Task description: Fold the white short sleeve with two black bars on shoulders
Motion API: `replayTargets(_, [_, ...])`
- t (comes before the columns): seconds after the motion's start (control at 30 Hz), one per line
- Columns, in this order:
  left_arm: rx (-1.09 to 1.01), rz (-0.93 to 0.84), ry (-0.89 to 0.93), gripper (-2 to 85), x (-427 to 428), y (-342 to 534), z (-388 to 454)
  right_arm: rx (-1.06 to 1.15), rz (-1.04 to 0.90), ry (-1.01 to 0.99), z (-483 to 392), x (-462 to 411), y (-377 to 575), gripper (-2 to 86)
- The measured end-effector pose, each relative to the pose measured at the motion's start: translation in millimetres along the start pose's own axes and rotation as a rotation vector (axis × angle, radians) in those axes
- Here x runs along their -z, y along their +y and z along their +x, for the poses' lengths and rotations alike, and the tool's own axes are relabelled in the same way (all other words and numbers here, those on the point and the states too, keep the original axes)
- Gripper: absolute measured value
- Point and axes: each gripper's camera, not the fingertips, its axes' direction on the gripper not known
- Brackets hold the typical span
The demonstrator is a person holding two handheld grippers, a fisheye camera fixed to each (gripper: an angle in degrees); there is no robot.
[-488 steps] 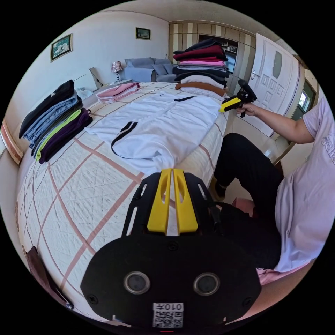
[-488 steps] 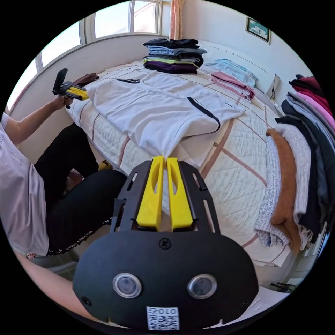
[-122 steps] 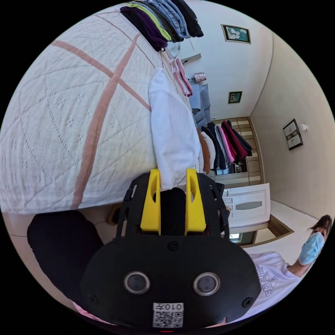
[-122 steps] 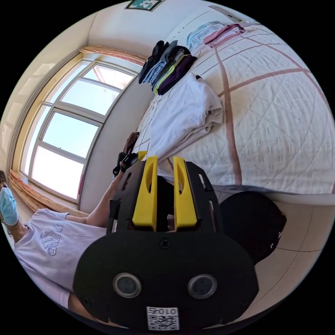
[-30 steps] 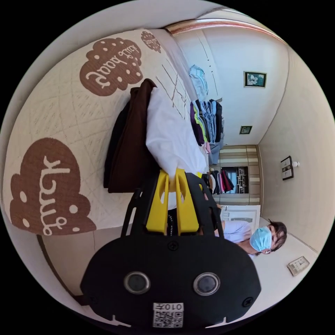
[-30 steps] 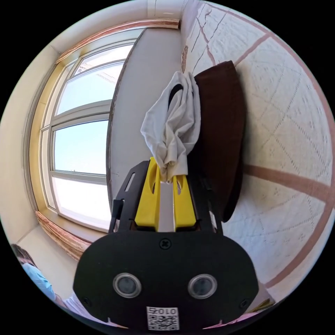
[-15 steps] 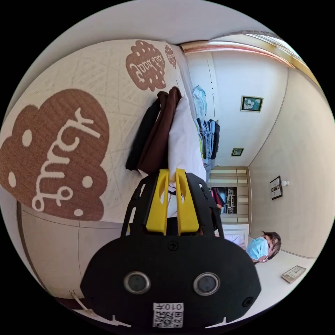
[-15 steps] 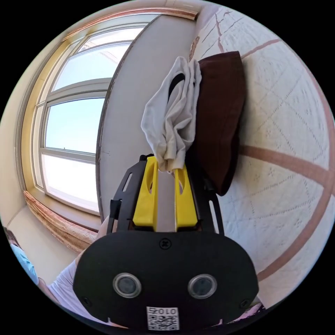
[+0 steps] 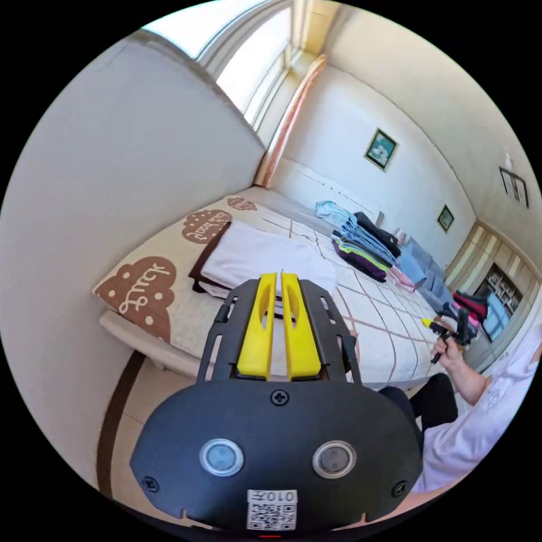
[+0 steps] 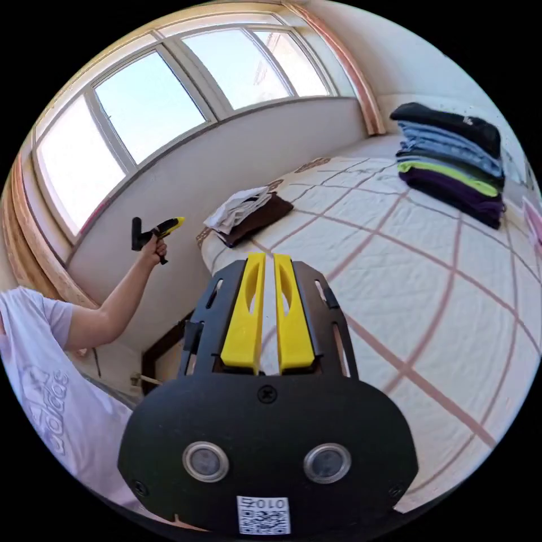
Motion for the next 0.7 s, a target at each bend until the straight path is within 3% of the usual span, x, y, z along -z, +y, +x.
replayTargets(0.13, [-0.156,-0.028,0.028,0.0,-38,55,125,-0.079,0.051,0.295,1,89,83,4.5])
replayTargets(0.2, [-0.196,-0.122,0.153,-0.1,-91,75,195,-0.101,0.066,0.427,3,116,106,4.4])
replayTargets(0.27, [-0.197,-0.109,0.309,-0.1,-127,80,245,-0.077,0.076,0.519,9,140,112,4.2])
replayTargets(0.5, [-0.310,-0.083,0.660,-0.2,-267,64,440,0.044,0.116,0.714,103,177,16,6.2])
replayTargets(0.6, [-0.335,-0.023,0.705,-0.2,-290,81,494,0.052,0.159,0.741,186,151,-36,11.0])
replayTargets(0.7, [-0.341,-0.105,0.643,-0.2,-323,105,524,0.051,-0.009,0.777,265,106,-90,10.9])
